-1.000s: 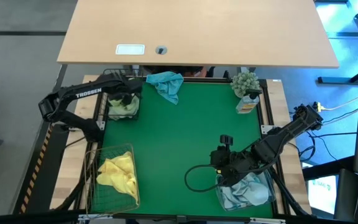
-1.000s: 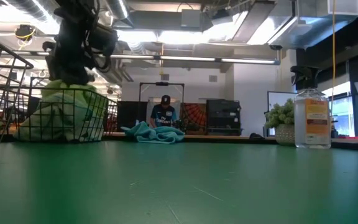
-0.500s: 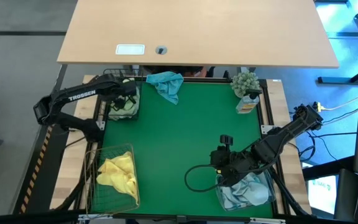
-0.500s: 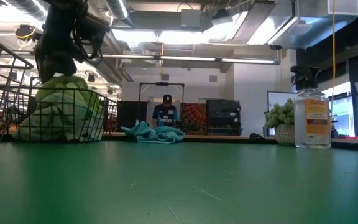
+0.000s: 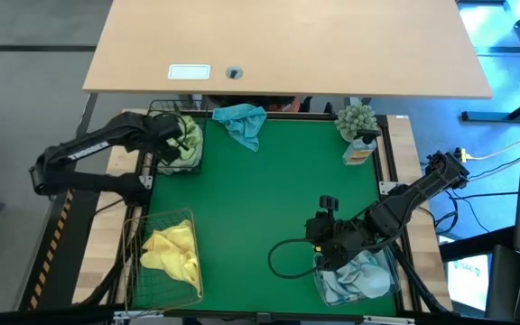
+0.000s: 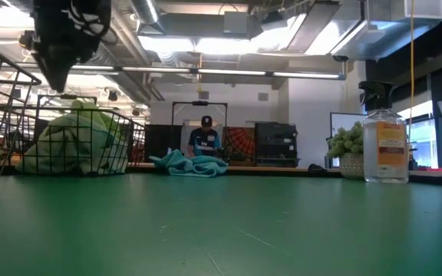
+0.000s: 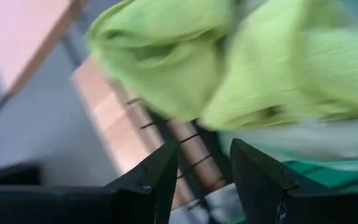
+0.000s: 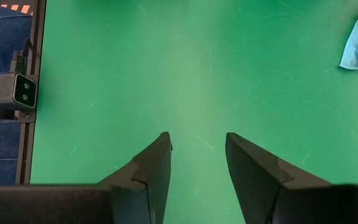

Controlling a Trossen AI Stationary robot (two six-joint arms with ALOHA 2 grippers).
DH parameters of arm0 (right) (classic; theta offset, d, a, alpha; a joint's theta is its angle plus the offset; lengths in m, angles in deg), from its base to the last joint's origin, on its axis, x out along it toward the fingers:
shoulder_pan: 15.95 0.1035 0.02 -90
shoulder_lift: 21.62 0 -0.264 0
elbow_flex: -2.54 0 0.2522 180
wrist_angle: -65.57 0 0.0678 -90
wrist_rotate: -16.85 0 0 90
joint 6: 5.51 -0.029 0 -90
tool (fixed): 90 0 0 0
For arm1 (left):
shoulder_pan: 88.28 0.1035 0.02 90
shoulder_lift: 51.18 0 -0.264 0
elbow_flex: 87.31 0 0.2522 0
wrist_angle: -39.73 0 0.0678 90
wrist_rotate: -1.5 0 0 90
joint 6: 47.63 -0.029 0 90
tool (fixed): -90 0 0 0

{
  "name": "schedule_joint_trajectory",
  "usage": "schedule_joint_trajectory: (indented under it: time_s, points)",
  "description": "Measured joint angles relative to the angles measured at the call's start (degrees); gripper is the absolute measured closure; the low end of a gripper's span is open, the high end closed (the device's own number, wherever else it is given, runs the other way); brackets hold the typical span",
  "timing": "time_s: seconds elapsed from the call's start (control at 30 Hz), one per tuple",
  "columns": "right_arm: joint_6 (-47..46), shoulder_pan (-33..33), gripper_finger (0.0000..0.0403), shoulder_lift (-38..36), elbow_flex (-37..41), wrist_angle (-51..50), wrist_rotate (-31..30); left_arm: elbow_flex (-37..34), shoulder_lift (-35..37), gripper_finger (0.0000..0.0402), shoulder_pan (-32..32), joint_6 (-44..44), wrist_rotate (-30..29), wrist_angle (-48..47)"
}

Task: Sort microfiber towel by color & place in baskets
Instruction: Put the blue microfiber cloth into the transparent bin

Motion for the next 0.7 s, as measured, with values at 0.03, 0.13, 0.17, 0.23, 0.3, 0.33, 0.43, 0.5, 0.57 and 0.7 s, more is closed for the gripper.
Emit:
schedule_joint_trajectory:
  time_s: [0.03, 0.13, 0.17, 0.23, 0.3, 0.33, 0.43, 0.5, 0.57, 0.7]
  points:
    - [0.00, 0.00, 0.0251, 0.00, -0.01, 0.00, 0.00, 0.00, 0.92, 0.0260, -0.30, -0.86, 1.61, 1.47]
    - [0.00, 0.01, 0.0251, 0.00, 0.00, 0.00, -0.01, 0.00, 3.71, 0.0260, -1.24, -2.93, 6.50, 6.28]
    - [0.00, 0.00, 0.0251, 0.00, 0.00, 0.00, 0.01, 0.00, 4.54, 0.0260, -1.55, -3.02, 7.86, 8.06]
    - [0.00, 0.00, 0.0251, 0.00, 0.00, 0.01, 0.00, 0.00, 5.87, 0.0260, -2.05, -3.02, 10.48, 11.97]
    - [0.00, 0.01, 0.0251, 0.00, 0.00, 0.00, -0.01, 0.00, 6.85, 0.0260, -2.60, -2.98, 12.95, 16.23]
    - [0.00, 0.00, 0.0251, 0.00, 0.00, 0.00, -0.01, 0.00, 7.09, 0.0260, -2.85, -2.94, 13.90, 18.56]
    - [0.00, -0.01, 0.0251, 0.00, 0.00, 0.00, 0.01, 0.00, 7.05, 0.0260, -3.93, -2.94, 16.21, 26.08]
    - [0.00, 0.01, 0.0251, 0.00, 0.00, 0.00, 0.01, 0.00, 6.48, 0.0260, -4.91, -4.20, 16.97, 31.59]
    - [0.00, 0.01, 0.0251, 0.00, 0.00, 0.00, 0.00, 0.02, 5.54, 0.0260, -6.04, -4.55, 17.01, 36.82]
    - [0.00, 0.00, 0.0251, 0.00, 0.00, 0.02, 0.00, 0.02, 2.82, 0.0260, -7.31, -4.60, 16.40, 46.79]
